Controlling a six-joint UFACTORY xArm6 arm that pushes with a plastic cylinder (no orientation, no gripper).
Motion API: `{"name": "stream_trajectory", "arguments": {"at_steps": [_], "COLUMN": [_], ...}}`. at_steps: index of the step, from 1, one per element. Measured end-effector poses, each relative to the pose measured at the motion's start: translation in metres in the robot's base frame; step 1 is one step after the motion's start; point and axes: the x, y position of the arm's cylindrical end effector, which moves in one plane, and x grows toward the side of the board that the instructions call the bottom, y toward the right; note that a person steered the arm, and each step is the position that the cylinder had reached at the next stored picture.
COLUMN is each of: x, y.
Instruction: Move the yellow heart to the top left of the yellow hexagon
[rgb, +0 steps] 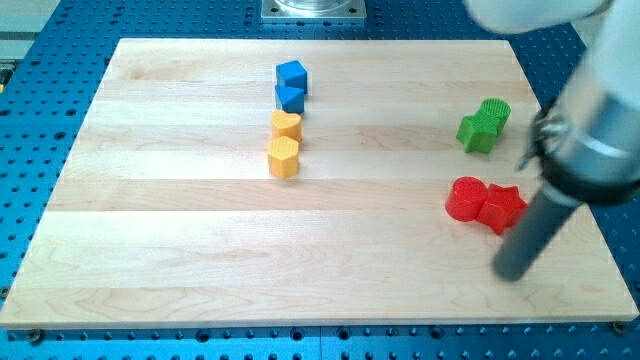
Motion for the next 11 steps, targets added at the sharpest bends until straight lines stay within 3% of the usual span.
{"name": "stream_trajectory", "arguments": {"at_steps": [1, 2, 3, 6, 7, 8, 9, 10, 11], "x": [-0.03, -0.064, -0.121, -0.22, -0.222, -0.195, -0.199, -0.193, -0.171], "y": [-0.074, -0.106, -0.115, -0.146, -0.197, -0.223, -0.214, -0.253, -0.202]}}
